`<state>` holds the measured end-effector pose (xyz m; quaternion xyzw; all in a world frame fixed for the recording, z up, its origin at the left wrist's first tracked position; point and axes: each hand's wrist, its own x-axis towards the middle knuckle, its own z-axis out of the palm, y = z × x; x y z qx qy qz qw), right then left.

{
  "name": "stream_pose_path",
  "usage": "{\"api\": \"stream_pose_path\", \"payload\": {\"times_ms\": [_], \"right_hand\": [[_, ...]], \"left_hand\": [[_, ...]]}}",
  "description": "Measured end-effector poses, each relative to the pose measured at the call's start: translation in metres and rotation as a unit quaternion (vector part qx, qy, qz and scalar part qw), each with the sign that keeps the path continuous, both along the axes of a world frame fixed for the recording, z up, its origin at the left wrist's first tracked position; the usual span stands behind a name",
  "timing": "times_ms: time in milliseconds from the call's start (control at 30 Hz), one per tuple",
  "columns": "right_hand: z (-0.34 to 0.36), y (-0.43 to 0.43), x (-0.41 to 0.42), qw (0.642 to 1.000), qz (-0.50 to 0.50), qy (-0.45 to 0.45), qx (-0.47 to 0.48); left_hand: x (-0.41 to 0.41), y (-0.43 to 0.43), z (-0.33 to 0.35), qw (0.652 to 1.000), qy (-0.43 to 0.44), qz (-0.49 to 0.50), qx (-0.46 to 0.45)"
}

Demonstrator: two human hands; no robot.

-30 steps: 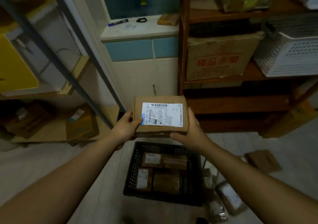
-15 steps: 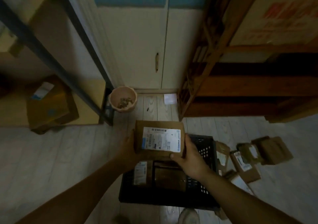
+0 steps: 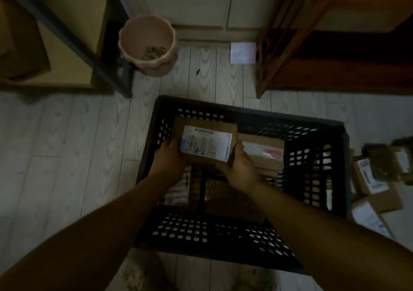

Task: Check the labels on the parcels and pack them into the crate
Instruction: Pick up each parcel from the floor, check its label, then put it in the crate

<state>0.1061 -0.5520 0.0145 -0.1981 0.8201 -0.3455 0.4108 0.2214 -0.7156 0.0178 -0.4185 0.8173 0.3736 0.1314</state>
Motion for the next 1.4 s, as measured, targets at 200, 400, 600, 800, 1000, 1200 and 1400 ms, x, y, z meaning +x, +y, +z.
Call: {"api": "stream_pose_path", "payload": {"times_ms": [200, 400, 600, 800, 1000, 1200, 1400], "right_hand": [[-0.046, -0.024, -0.002, 0.999, -0.03, -0.023, 0.034], [-0.025, -0.022, -0.013, 0.992, -0.013, -0.085, 0.087], [0.108, 0.015, -0.035, 0.995, 0.015, -0.019, 0.098], [0.292, 0.083, -0.055, 0.987, 0.078, -0.001, 0.139], [0.436, 0.139, -0.054, 0.984, 0.068, 0.073, 0.147], [0.549, 0.23, -0.028, 0.975, -0.028, 0.139, 0.172], [0.632, 0.332, -0.006, 0.957, -0.088, 0.19, 0.201]], "left_hand": [[-0.009, -0.011, -0.04, 1.0, -0.013, 0.016, 0.022], [-0.015, -0.018, -0.007, 0.995, -0.063, -0.031, 0.077], [-0.015, -0.006, 0.131, 0.995, -0.056, -0.058, 0.053], [0.006, 0.038, 0.319, 0.996, -0.003, -0.018, 0.091], [0.0, 0.077, 0.452, 0.999, -0.001, -0.043, 0.024], [-0.018, 0.135, 0.546, 0.985, 0.075, -0.154, 0.006], [-0.033, 0.217, 0.625, 0.959, 0.127, -0.253, 0.013]]}}
